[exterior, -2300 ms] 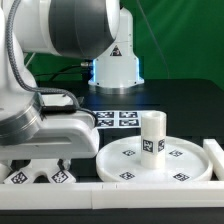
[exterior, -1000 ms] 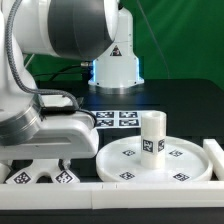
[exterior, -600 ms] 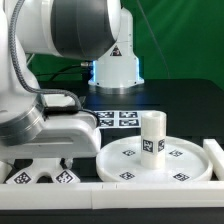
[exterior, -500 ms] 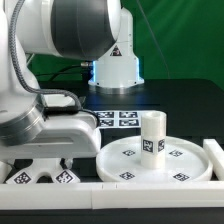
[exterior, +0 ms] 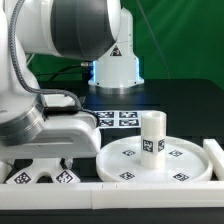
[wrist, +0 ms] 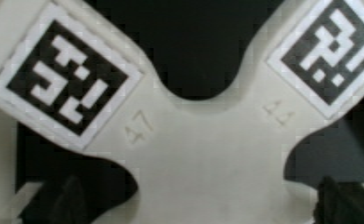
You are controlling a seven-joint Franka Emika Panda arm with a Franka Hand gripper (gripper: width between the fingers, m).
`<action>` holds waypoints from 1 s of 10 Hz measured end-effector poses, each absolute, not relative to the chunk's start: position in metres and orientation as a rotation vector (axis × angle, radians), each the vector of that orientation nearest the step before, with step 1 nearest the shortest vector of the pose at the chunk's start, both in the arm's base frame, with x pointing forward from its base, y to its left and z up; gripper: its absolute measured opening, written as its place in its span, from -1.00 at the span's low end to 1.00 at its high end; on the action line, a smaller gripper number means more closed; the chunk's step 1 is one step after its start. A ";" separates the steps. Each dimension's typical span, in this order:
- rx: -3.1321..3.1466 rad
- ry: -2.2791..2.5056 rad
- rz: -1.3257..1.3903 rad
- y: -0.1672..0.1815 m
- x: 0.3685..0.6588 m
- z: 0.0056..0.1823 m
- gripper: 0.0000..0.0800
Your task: Assemble round table
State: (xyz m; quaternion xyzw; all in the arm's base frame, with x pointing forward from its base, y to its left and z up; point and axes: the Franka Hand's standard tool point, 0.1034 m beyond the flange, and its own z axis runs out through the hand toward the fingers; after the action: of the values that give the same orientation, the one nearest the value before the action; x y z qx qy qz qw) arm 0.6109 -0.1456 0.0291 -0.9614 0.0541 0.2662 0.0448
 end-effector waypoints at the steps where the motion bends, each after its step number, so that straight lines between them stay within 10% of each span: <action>1: -2.934 0.160 0.830 -0.145 0.609 0.031 0.62; 4: -2.902 0.092 0.944 -0.138 0.602 0.050 0.62; 10: -2.925 0.088 0.916 -0.134 0.602 0.030 0.62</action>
Offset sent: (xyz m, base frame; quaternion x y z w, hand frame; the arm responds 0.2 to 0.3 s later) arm -0.0054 -0.0072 0.0270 -0.0715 -0.0710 -0.0425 0.9940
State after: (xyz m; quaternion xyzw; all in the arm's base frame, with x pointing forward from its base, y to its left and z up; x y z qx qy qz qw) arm 0.6021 -0.1341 0.0304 -0.9532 0.0287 0.2985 0.0379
